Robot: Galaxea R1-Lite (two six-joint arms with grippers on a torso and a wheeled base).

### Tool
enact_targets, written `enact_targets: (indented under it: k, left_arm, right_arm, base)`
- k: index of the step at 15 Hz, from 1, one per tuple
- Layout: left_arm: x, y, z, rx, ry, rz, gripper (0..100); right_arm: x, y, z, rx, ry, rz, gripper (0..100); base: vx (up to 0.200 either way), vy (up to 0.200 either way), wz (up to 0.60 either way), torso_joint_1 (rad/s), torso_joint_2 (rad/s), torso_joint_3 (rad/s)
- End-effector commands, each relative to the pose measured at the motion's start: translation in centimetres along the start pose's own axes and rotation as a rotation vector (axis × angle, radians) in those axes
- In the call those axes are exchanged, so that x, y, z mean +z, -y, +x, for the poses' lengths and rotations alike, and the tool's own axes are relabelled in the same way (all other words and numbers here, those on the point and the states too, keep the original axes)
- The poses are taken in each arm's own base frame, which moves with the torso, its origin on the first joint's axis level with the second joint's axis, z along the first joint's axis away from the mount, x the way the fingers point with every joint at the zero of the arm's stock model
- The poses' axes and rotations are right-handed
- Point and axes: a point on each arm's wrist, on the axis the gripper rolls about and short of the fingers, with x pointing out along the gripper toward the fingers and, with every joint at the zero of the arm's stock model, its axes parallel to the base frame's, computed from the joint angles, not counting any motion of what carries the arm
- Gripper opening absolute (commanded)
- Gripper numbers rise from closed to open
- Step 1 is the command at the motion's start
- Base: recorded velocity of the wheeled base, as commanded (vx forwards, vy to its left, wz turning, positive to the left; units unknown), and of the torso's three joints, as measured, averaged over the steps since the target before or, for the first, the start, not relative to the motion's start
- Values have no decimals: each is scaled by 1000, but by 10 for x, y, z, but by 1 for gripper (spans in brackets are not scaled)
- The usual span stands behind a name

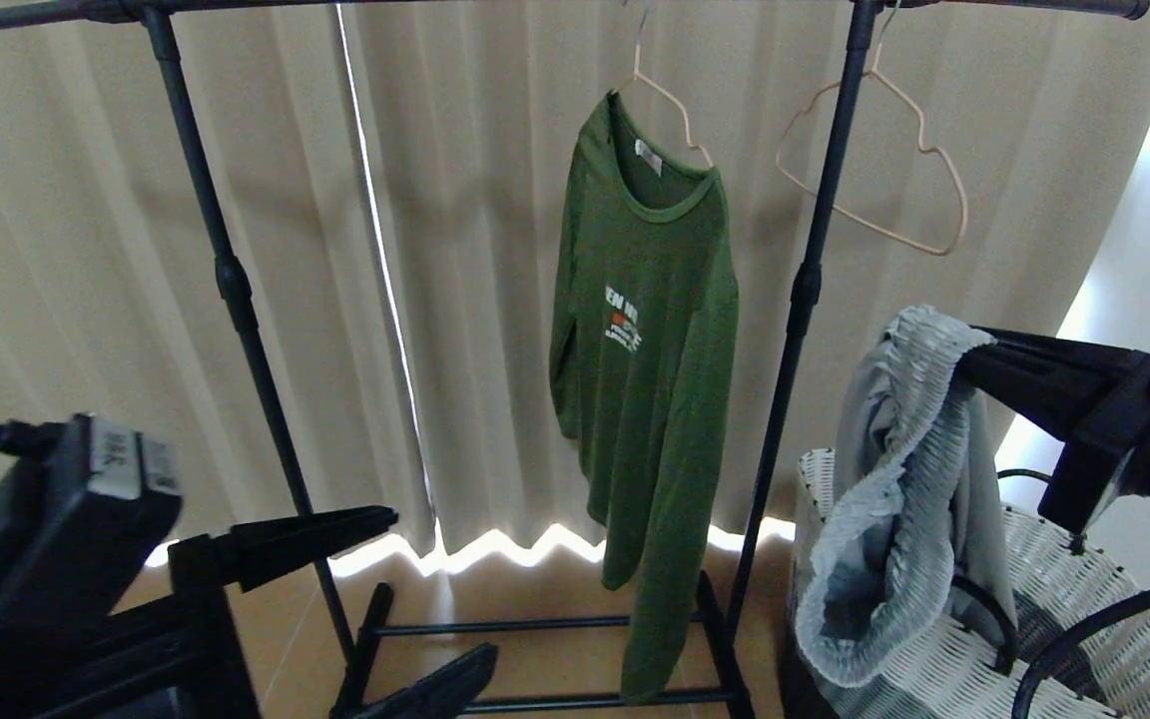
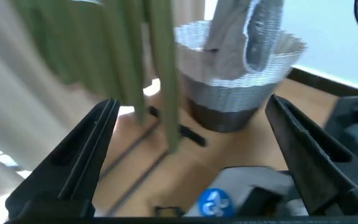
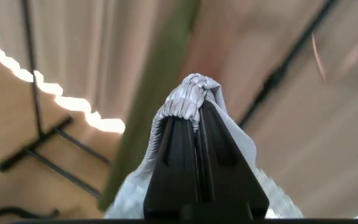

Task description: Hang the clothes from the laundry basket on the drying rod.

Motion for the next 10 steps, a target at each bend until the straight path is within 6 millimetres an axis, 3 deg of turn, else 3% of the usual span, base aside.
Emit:
enact_targets:
  k: [1,2,5,10]
  left_arm:
    - [3,20,53,-86,-105,-54,100]
    - [3,33,76,-121,-140,-116,100]
    - [2,50,116,-151,-142,-219,100]
    - [-26,61,173,-43,-158,-316,100]
  right_arm:
    - [12,-5,-3,40,49,7,0]
    - [20,-10,-4,70,83,15,0]
    - [29,-13,-8,155,131,50,0]
    - [33,-12,-11,193,159,53,0]
  base:
    - [0,0,0,0,0,0]
    - [0,0,0,0,0,0]
    - [0,0,0,0,0,0]
    - [0,0,0,0,0,0]
